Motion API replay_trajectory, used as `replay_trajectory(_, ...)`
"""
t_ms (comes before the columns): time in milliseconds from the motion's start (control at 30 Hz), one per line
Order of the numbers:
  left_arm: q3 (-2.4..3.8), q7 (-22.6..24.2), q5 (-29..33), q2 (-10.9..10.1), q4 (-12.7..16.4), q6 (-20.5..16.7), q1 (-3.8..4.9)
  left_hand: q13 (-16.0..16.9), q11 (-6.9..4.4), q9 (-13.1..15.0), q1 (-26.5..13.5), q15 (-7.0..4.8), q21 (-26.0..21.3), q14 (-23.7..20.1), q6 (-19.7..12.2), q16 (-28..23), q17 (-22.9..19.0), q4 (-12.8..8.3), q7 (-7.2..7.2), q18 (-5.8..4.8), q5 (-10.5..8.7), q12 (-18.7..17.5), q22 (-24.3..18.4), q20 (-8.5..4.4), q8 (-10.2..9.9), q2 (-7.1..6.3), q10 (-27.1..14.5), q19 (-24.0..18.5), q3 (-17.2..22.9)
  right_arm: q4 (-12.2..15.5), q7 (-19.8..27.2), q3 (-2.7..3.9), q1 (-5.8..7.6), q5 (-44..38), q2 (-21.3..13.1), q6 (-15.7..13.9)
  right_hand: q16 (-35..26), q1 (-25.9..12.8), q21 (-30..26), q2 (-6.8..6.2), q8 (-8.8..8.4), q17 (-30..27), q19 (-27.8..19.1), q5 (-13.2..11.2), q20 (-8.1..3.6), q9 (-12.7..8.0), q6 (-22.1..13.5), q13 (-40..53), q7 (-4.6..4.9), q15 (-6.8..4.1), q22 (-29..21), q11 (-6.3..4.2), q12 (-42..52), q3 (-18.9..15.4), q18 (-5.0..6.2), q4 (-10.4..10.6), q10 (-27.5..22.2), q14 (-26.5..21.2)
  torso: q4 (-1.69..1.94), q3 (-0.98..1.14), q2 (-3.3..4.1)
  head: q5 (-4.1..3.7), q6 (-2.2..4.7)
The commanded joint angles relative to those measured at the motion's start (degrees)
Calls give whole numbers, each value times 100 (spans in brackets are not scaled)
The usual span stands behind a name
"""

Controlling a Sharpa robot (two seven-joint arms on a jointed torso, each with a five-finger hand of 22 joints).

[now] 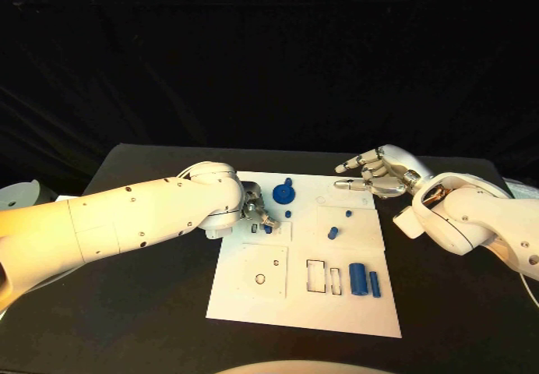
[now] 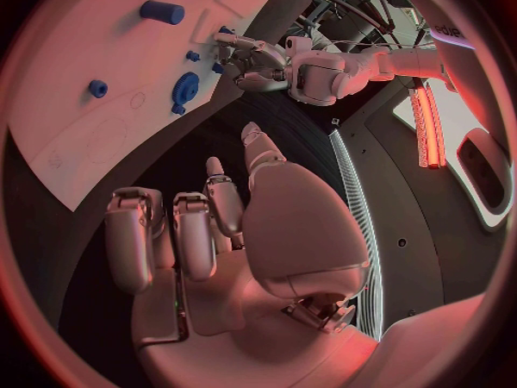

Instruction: Assemble the parts on the task board

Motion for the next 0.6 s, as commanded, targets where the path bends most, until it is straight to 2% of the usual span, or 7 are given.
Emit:
replay_trajectory(33, -49, -266, 99, 13, -7, 337, -62, 816, -38, 8, -40, -51, 39, 594, 45, 18, 1507, 15, 1, -114, -15, 41, 1043, -36, -35, 5, 251, 376, -82, 12, 19, 1, -3, -10, -2, 65, -36, 4, -24, 40, 25, 888, -15, 33, -16, 8, 43, 73, 7, -15, 283, -36, -20, -42, 62, 0, 7, 452, -3, 0, -1, 2, -4)
replay_trajectory(400, -49, -263, 99, 17, -6, 373, -62, 832, -43, 15, -29, -53, 49, 594, 59, 18, 1507, 23, -7, -118, -13, 56, 1062, -37, -30, 14, 262, 385, -210, 14, 19, 1, -2, -10, -9, 77, -36, 4, -24, 40, 25, 888, -15, 33, -16, 8, 43, 73, 7, -15, 283, -36, -20, -42, 62, 0, 7, 452, -1, -1, 1, -5, -10)
replay_trajectory(600, -49, -258, 99, 9, -5, 322, -62, 839, -48, 23, -171, -56, 63, 594, 82, 18, 1507, 47, -15, -125, -17, 60, 1091, -39, -35, 61, 269, 399, -623, 10, 21, 1, -2, -11, -9, 78, -39, 8, -24, 40, 23, 884, -14, 31, -16, 8, 41, 69, 7, -15, 284, -36, -25, -50, 62, -5, 4, 451, 3, -1, 2, -6, -6)
